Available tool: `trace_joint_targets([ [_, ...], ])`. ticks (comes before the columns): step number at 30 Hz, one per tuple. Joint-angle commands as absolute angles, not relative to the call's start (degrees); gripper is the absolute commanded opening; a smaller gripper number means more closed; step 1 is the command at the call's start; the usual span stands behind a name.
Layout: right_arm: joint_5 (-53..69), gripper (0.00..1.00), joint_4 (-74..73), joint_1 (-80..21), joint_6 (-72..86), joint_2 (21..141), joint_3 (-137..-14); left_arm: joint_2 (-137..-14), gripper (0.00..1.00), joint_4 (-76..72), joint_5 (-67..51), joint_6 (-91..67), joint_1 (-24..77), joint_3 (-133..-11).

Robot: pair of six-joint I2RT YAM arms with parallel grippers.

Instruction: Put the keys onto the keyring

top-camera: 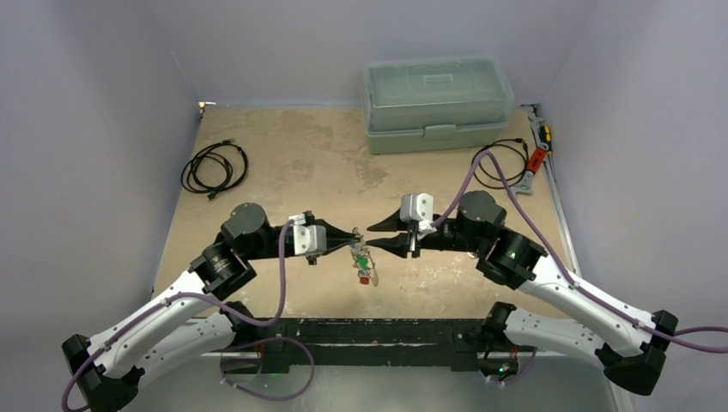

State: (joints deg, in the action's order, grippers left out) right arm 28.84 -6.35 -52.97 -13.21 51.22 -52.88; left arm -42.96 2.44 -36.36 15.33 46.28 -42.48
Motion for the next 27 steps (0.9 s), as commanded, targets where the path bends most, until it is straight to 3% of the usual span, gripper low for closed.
trace_joint_targets([
  [1,26.8,0.30,-0.9,-53.2,-10.4,47.4,-50.6,-40.7,0.00,-11.8,-36.1,10.3,46.5,-40.1],
  [12,28.1,0.27,1.7,-53.2,-9.5,48.8,-50.5,-38.9,0.00,-24.3,-37.0,3.3,46.5,-34.5],
  [27,29.9,0.29,1.2,-53.2,-9.9,51.5,-53.7,-40.5,0.00,-27.2,-39.0,1.6,46.5,-33.1],
])
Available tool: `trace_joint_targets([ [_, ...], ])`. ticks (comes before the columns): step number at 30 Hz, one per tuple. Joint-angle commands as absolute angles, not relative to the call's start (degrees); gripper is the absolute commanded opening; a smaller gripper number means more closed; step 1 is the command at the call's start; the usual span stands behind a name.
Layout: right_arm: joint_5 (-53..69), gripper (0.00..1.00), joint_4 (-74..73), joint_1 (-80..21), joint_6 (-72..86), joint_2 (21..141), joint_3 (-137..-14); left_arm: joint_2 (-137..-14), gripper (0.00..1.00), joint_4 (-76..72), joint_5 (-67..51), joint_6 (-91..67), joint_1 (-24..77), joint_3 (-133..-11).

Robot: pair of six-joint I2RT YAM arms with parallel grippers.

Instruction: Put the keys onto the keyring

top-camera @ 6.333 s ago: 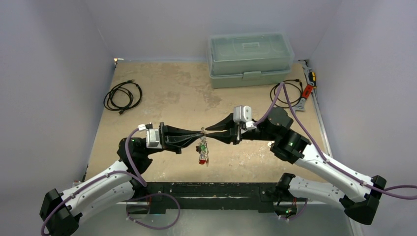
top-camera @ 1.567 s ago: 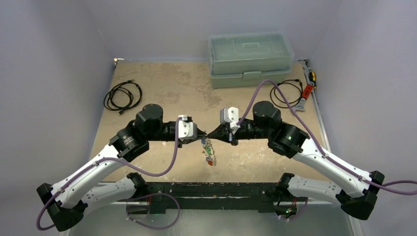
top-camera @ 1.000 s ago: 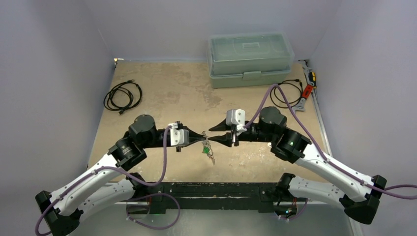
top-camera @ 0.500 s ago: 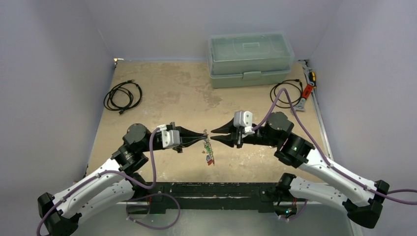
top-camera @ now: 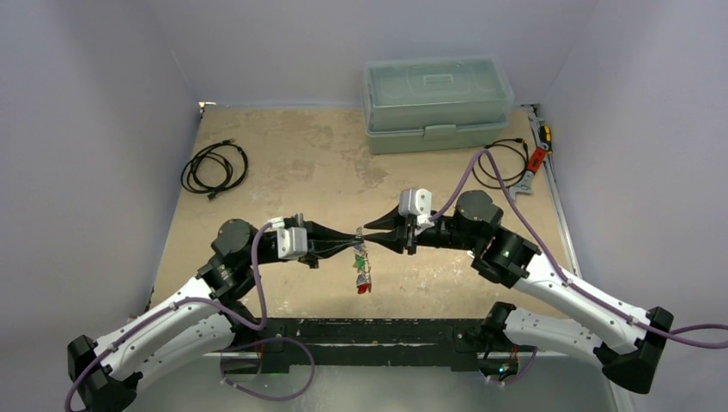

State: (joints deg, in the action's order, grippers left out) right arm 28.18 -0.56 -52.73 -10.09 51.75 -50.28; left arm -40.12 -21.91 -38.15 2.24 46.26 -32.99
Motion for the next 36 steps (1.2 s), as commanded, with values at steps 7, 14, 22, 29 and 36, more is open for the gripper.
trace_joint_targets([
  [7,28.7,0.29,-1.9,-53.2,-10.5,49.3,-54.5,-40.9,0.00,-27.0,-38.8,2.1,46.5,-33.3],
  [14,30.7,0.31,-2.0,-53.2,-9.9,49.9,-54.9,-41.4,0.00,-27.2,-38.6,1.7,46.5,-33.4],
  [22,32.7,0.33,-0.8,-53.2,-9.1,49.5,-54.8,-41.2,0.00,-26.7,-38.3,1.6,46.5,-33.4],
  [29,33.7,0.33,-0.5,-53.2,-8.7,49.6,-55.1,-41.5,0.00,-26.7,-38.1,1.6,46.6,-33.4],
  [36,32.5,0.33,-2.5,-53.2,-9.1,47.9,-54.8,-40.5,0.00,-26.2,-37.1,1.9,46.5,-33.6],
])
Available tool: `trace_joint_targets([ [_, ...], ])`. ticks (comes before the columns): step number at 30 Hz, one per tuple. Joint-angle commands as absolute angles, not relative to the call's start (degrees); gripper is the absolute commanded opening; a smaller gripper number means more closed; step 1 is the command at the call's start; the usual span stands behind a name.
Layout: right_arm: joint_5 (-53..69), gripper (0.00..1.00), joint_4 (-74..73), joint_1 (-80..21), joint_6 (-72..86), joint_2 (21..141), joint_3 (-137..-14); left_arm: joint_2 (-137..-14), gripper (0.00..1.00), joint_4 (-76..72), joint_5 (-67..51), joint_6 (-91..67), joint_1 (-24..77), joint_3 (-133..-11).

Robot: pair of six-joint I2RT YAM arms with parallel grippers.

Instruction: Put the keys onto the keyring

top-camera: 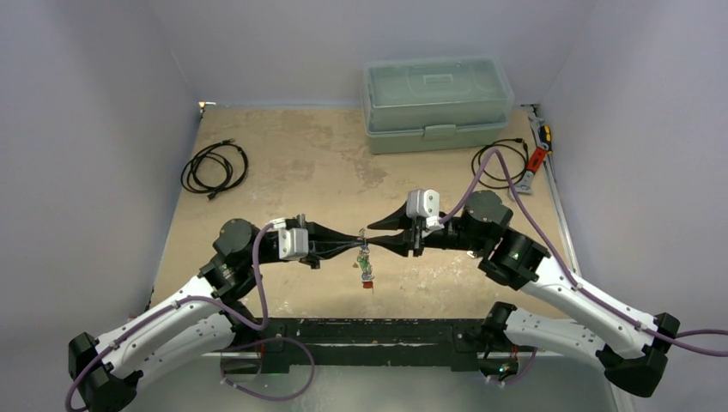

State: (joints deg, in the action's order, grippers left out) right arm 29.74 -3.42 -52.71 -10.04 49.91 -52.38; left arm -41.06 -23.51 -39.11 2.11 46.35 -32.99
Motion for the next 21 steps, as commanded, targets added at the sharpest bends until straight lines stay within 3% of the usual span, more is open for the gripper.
trace_joint_targets([
  [1,32.3,0.33,-2.6,-53.2,-9.1,47.7,-54.7,-40.5,0.00,-26.2,-37.1,1.8,46.5,-33.6],
  [21,29.2,0.32,-2.0,-53.2,-10.2,49.6,-55.7,-40.5,0.00,-27.8,-38.3,1.2,46.6,-33.0],
])
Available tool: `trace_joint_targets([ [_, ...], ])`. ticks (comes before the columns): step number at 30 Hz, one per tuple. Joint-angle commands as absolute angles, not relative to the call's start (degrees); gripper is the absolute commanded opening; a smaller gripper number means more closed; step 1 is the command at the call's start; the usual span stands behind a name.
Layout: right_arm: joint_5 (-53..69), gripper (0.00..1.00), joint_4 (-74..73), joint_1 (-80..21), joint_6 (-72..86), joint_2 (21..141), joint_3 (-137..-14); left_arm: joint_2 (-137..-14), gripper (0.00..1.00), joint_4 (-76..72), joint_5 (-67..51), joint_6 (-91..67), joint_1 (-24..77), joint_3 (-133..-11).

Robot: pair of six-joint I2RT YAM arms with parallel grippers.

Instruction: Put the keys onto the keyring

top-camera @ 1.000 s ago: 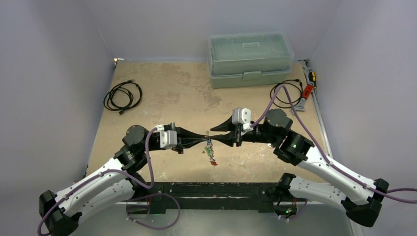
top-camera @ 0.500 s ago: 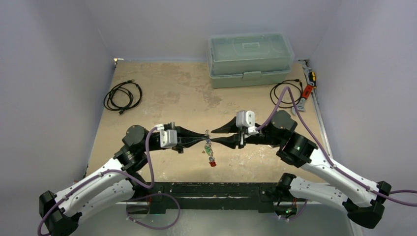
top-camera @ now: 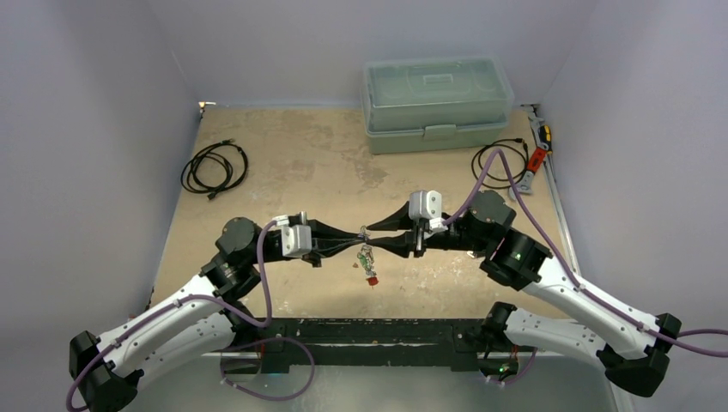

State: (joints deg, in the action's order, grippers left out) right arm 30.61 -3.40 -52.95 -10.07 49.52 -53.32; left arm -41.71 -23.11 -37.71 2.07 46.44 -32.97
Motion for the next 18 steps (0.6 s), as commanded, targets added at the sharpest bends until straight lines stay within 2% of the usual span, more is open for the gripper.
trace_joint_targets([
  [1,29.1,0.32,-2.0,-53.2,-10.2,49.7,-55.7,-40.5,0.00,-27.8,-38.4,1.2,46.5,-32.9],
  [11,28.9,0.30,-3.3,-53.2,-10.9,52.0,-56.9,-40.5,0.00,-28.2,-40.6,-0.3,46.6,-32.8],
  [18,31.5,0.21,-6.3,-53.2,-11.8,54.2,-58.7,-40.3,0.00,-27.9,-41.1,1.2,46.6,-32.8],
])
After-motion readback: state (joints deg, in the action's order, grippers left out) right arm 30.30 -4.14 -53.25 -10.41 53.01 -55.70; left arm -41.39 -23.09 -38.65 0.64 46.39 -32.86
